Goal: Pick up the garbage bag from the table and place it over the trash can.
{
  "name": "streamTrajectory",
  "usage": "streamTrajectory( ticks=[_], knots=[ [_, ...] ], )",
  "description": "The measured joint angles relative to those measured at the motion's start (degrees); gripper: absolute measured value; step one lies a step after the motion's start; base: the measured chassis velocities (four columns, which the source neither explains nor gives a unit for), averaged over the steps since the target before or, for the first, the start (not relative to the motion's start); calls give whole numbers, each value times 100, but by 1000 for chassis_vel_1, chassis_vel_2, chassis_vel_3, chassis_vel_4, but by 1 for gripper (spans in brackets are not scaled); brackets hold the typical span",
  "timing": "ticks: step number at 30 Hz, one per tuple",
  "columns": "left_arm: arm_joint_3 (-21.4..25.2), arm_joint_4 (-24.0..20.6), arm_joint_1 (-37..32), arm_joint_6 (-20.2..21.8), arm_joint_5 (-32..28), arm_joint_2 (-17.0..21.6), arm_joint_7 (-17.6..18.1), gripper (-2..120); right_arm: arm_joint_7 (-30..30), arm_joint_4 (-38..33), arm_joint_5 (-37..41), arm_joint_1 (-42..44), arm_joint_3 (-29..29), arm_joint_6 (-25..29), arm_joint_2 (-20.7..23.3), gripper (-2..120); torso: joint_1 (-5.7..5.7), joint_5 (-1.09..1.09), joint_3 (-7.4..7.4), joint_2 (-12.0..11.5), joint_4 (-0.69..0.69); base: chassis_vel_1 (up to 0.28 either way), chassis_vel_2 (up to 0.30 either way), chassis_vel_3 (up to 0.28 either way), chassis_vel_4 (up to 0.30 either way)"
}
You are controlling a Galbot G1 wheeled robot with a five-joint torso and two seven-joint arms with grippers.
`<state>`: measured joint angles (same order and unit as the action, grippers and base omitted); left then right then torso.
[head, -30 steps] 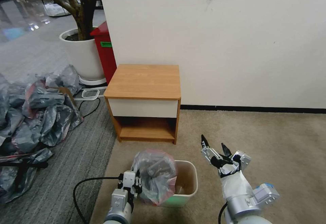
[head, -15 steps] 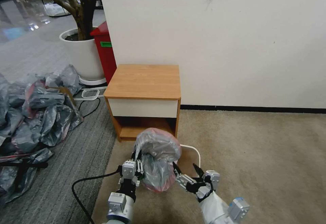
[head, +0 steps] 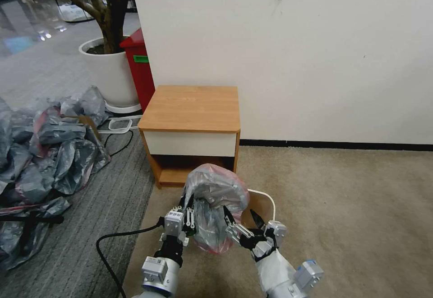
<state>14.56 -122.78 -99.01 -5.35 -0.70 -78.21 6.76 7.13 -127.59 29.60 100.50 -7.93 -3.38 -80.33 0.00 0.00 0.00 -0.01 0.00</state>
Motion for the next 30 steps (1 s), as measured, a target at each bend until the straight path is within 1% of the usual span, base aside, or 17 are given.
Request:
streamTrajectory(
  ticks=[1,2,4,6,7,9,10,12,13,16,17,20,21,25,26,28,30],
  knots=[
    [-2,-2,-2,-3,-4,-4,-12,9,41,16,-1,-41,12,-6,-19,96,0,0,0,0,0,0,0,0,0],
    [-11,-9,-6,-2,-29,-14,-18,9,93,41,-1,-98,20,-10,-43,90,0,0,0,0,0,0,0,0,0],
    [-15,-14,-8,-2,-65,-20,-19,9,107,55,-1,-123,21,-10,-50,88,0,0,0,0,0,0,0,0,0],
    [-33,-21,-12,34,-198,-36,-15,9,110,70,2,-140,20,-9,-54,77,0,0,0,0,0,0,0,0,0],
    [-33,-21,-12,34,-198,-36,-15,9,110,70,2,-140,20,-9,-54,77,0,0,0,0,0,0,0,0,0],
    [-49,-24,-14,82,-343,-49,-6,9,107,86,1,-139,20,0,-52,65,0,0,0,0,0,0,0,0,0],
    [-49,-24,-14,82,-343,-49,-6,9,107,86,1,-139,20,0,-52,65,0,0,0,0,0,0,0,0,0],
    [-70,-24,-8,111,-456,-54,4,9,102,103,-7,-139,19,16,-52,56,0,0,0,0,0,0,0,0,0],
    [-70,-24,-8,111,-456,-54,4,9,102,103,-7,-139,19,16,-52,56,0,0,0,0,0,0,0,0,0],
    [-98,-24,-3,147,-555,-73,18,9,98,112,-51,-134,5,70,-46,42,0,0,0,0,0,0,0,0,0],
    [-98,-24,-3,147,-555,-73,18,9,98,112,-51,-134,5,70,-46,42,0,0,0,0,0,0,0,0,0],
    [-117,-23,2,156,-575,-89,22,9,98,112,-126,-153,-22,99,-37,25,0,0,0,0,0,0,0,0,0],
    [-117,-23,2,156,-575,-89,22,9,98,112,-126,-153,-22,99,-37,25,0,0,0,0,0,0,0,0,0],
    [-102,-10,2,169,-577,-92,33,9,114,-6,-369,-162,-49,142,-20,7,0,0,0,0,0,0,0,0,0],
    [-102,-10,2,169,-577,-92,33,9,114,-6,-369,-162,-49,142,-20,7,0,0,0,0,0,0,0,0,0],
    [-79,-4,1,173,-577,-92,37,9,126,-188,-500,-155,-102,125,5,0,0,0,0,1,0,0,0,0,0],
    [-72,-4,-1,174,-580,-95,39,9,140,-280,-530,-169,-133,83,19,0,0,0,0,1,0,0,0,0,0]
  ],
)
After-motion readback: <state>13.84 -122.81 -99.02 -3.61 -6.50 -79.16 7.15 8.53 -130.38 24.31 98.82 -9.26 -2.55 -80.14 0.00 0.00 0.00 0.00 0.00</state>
